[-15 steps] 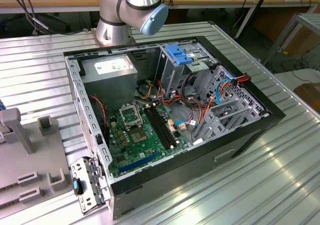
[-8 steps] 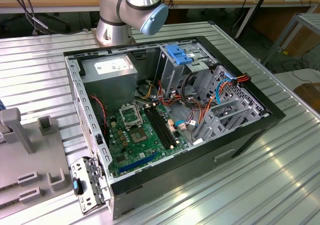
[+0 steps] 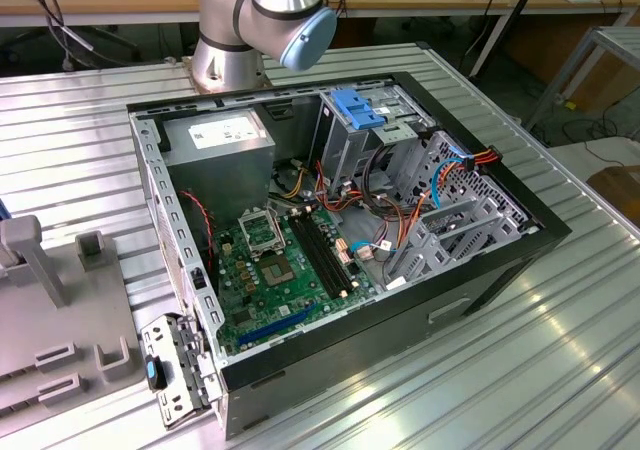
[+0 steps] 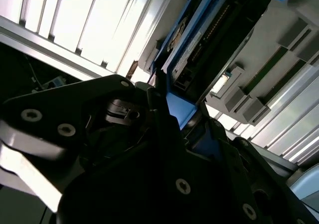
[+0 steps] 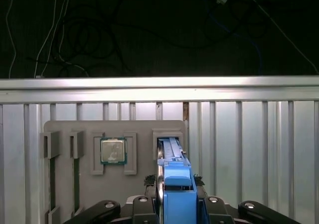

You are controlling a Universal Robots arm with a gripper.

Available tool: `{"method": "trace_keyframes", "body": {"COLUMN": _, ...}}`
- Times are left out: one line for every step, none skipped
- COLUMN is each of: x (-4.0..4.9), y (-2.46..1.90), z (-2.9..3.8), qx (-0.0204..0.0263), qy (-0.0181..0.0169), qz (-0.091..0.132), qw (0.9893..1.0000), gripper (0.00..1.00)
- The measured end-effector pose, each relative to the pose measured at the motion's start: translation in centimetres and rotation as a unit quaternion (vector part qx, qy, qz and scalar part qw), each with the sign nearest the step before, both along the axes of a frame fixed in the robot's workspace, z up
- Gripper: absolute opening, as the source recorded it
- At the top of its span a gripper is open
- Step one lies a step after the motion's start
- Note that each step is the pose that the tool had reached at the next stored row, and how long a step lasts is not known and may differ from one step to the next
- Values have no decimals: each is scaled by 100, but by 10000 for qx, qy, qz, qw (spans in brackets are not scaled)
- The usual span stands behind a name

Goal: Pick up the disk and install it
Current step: 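Pick up the disk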

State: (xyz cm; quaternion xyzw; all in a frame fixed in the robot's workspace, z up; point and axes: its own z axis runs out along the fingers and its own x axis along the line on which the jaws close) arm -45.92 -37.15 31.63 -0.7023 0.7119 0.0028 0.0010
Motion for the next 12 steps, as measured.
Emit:
{"method": "trace_keyframes", "body": {"x": 0, "y": 0, "z": 11, "qx": 0, "qy": 0, "qz": 0, "qw": 10000, "gripper": 37}}
{"method": "trace_keyframes", "body": {"x": 1, "y": 0, "z": 28, "qx": 0, "qy": 0, "qz": 0, "qw": 10000, "gripper": 37}}
{"method": "trace_keyframes", "body": {"x": 1, "y": 0, "z": 38, "qx": 0, "qy": -1, "qz": 0, "qw": 10000, "gripper": 37}}
{"method": "trace_keyframes", "body": {"x": 1, "y": 0, "z": 50, "qx": 0, "qy": 0, "qz": 1, "qw": 10000, "gripper": 37}}
{"method": "trace_keyframes", "body": {"x": 1, "y": 0, "z": 61, "qx": 0, "qy": 0, "qz": 0, "qw": 10000, "gripper": 37}}
{"method": "trace_keyframes", "body": {"x": 1, "y": 0, "z": 72, "qx": 0, "qy": 0, "qz": 0, "qw": 10000, "gripper": 37}}
{"method": "trace_keyframes", "body": {"x": 2, "y": 0, "z": 89, "qx": 0, "qy": 0, "qz": 0, "qw": 10000, "gripper": 37}}
{"method": "trace_keyframes", "body": {"x": 2, "y": 0, "z": 102, "qx": 0, "qy": 0, "qz": 0, "qw": 10000, "gripper": 37}}
{"method": "trace_keyframes", "body": {"x": 2, "y": 0, "z": 131, "qx": 0, "qy": 0, "qz": 0, "qw": 10000, "gripper": 37}}
{"method": "trace_keyframes", "body": {"x": 2, "y": 0, "z": 156, "qx": 0, "qy": 0, "qz": 0, "qw": 10000, "gripper": 37}}
{"method": "trace_keyframes", "body": {"x": 2, "y": 0, "z": 170, "qx": 0, "qy": 0, "qz": 0, "qw": 10000, "gripper": 37}}
{"method": "trace_keyframes", "body": {"x": 3, "y": 0, "z": 186, "qx": 0, "qy": -1, "qz": 0, "qw": 10000, "gripper": 37}}
